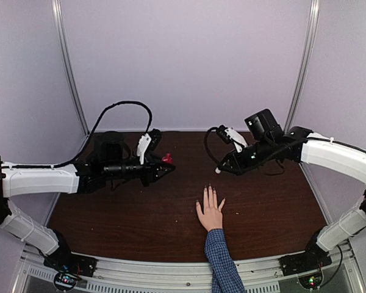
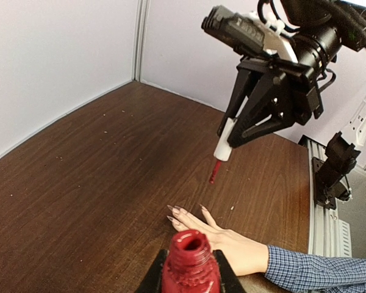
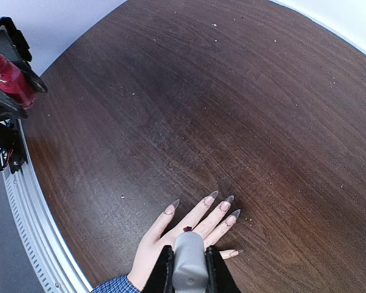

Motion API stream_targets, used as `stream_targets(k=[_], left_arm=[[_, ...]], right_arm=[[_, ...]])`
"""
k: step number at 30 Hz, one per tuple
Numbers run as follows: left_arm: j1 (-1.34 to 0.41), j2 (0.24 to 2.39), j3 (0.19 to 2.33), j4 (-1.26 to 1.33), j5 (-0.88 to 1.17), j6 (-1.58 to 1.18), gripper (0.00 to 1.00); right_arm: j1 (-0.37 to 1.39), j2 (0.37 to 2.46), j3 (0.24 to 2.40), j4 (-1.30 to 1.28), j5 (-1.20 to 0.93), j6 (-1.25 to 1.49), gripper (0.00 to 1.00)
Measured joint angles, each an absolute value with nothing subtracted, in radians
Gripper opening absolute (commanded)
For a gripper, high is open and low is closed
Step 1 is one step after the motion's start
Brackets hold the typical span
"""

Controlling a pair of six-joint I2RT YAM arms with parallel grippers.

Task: Paint the nails
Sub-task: Paint the hand on the nail.

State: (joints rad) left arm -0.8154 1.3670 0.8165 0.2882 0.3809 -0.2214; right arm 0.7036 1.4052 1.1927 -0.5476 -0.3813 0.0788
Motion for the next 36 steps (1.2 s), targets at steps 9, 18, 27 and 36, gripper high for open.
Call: stream_targets(k=[9,18,27,36], left_arm=[[-0.802,1.399,0.817,0.327,0.375,-0.257,0.00],[-0.794,1.448,0.821,0.336,0.375,-0.270,0.00],[-0.781,1.474,0.825,0.345,0.378,-0.281,0.00],[-0.778,1.487,0.826,0.352,0.384,-0.283,0.00]], right_arm=[[0.699,1.465,1.162,-0.486,-0.335,0.123,0.00],[0.696,1.514,1.153,-0.445,-0.331,0.147,0.00],[0.696,1.538,1.153,-0.432,-0.329,0.166,0.00],[0.696,1.538,1.153,-0.442,-0.318,0.160,0.00]])
